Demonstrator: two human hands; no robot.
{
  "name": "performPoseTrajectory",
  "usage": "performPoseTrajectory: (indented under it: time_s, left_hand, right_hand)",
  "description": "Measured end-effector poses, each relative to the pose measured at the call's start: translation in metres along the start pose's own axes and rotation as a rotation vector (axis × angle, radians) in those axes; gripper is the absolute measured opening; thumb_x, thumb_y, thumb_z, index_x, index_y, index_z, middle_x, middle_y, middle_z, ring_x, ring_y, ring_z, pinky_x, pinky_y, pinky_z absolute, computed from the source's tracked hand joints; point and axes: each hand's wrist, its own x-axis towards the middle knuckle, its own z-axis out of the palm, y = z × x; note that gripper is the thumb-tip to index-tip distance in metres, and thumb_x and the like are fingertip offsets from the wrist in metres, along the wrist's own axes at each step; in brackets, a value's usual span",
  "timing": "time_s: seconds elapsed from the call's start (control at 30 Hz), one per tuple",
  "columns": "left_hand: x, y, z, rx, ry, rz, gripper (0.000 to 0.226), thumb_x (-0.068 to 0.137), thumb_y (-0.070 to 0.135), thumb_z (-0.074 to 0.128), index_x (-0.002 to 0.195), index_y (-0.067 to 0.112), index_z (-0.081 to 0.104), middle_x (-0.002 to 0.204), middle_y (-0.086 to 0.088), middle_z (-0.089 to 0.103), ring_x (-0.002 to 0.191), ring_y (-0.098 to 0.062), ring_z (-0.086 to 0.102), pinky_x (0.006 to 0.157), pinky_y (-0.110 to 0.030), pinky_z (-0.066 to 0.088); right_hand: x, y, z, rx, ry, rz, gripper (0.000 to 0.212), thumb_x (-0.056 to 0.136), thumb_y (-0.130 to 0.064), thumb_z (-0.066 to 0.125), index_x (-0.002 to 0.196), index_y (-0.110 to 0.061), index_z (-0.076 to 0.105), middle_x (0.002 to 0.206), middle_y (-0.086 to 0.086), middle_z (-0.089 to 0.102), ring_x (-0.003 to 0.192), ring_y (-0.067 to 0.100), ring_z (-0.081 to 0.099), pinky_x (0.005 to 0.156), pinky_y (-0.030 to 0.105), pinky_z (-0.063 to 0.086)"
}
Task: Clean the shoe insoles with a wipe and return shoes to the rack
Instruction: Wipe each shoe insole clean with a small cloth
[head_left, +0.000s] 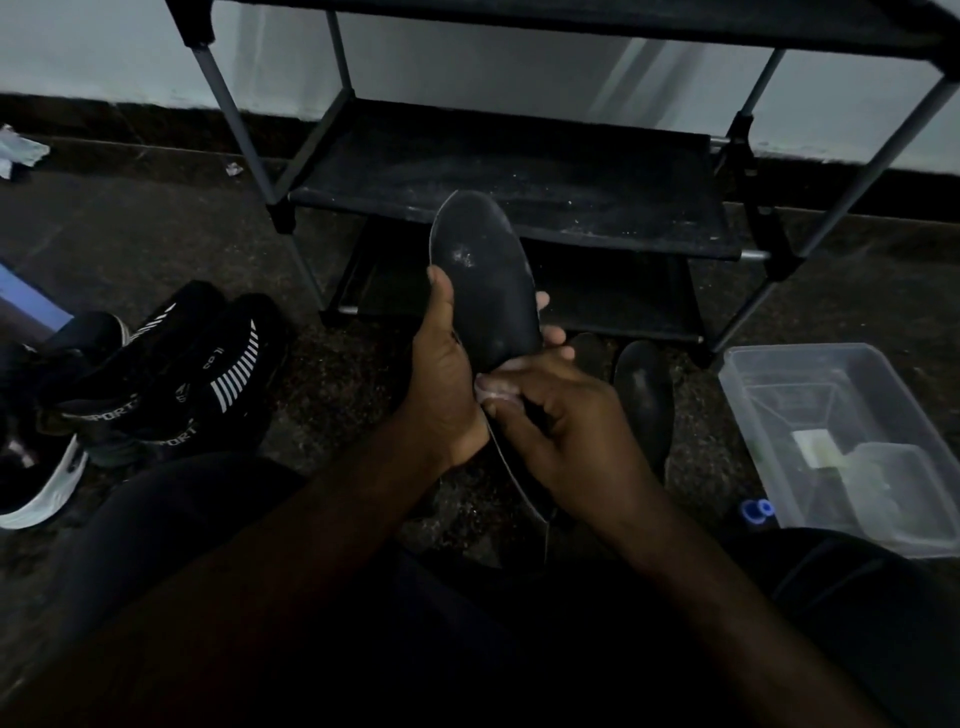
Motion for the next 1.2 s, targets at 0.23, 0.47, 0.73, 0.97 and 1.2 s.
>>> performPoseTrajectory:
  time_s: [0.23, 0.47, 0.73, 0.97, 1.2]
  left_hand:
    - [0.000, -0.001, 0.003, 0.025, 0.017, -0.012, 0.099, 0.085, 0.079, 0.024, 0.135, -0.002, 0.050, 0.112, -0.023, 0.062, 0.103, -0.033, 0.063, 0.096, -0.042, 0.051]
    - [-0.001, -0.004, 0.008, 0.043, 0.039, -0.011, 0.100, 0.086, 0.079, 0.016, 0.135, -0.001, 0.051, 0.115, -0.023, 0.063, 0.106, -0.030, 0.062, 0.095, -0.038, 0.052]
    - [0.000, -0.006, 0.006, 0.049, 0.073, 0.017, 0.098, 0.088, 0.077, 0.014, 0.132, -0.002, 0.052, 0.106, -0.020, 0.066, 0.099, -0.029, 0.066, 0.096, -0.041, 0.051]
    - [0.002, -0.009, 0.005, 0.104, 0.160, -0.008, 0.098, 0.086, 0.079, 0.018, 0.126, 0.000, 0.059, 0.108, -0.023, 0.067, 0.108, -0.037, 0.063, 0.099, -0.044, 0.050]
    - [0.003, -0.014, 0.011, 0.121, 0.164, 0.008, 0.085, 0.092, 0.072, 0.014, 0.131, 0.009, 0.056, 0.119, -0.015, 0.067, 0.108, -0.023, 0.066, 0.091, -0.032, 0.053]
  right_hand:
    - [0.004, 0.007, -0.003, -0.058, 0.097, 0.093, 0.015, 0.089, -0.003, 0.066, 0.100, -0.007, 0.075, 0.100, 0.002, 0.071, 0.095, 0.006, 0.064, 0.091, 0.006, 0.041]
    - [0.008, 0.015, -0.003, -0.179, 0.192, 0.100, 0.013, 0.088, -0.004, 0.068, 0.098, -0.007, 0.076, 0.096, 0.005, 0.073, 0.095, 0.012, 0.065, 0.090, 0.013, 0.045]
    - [0.005, 0.007, 0.000, -0.173, 0.097, 0.040, 0.015, 0.088, -0.004, 0.065, 0.100, -0.007, 0.075, 0.100, 0.004, 0.070, 0.092, 0.014, 0.065, 0.087, 0.019, 0.048]
    - [0.002, -0.002, 0.002, 0.001, 0.070, 0.068, 0.016, 0.089, -0.002, 0.067, 0.101, -0.007, 0.075, 0.102, 0.003, 0.071, 0.095, 0.009, 0.066, 0.087, 0.024, 0.053]
    - [0.007, 0.013, -0.005, -0.157, 0.207, 0.157, 0.014, 0.086, -0.004, 0.068, 0.097, -0.009, 0.076, 0.094, 0.003, 0.073, 0.088, 0.011, 0.067, 0.083, 0.025, 0.054]
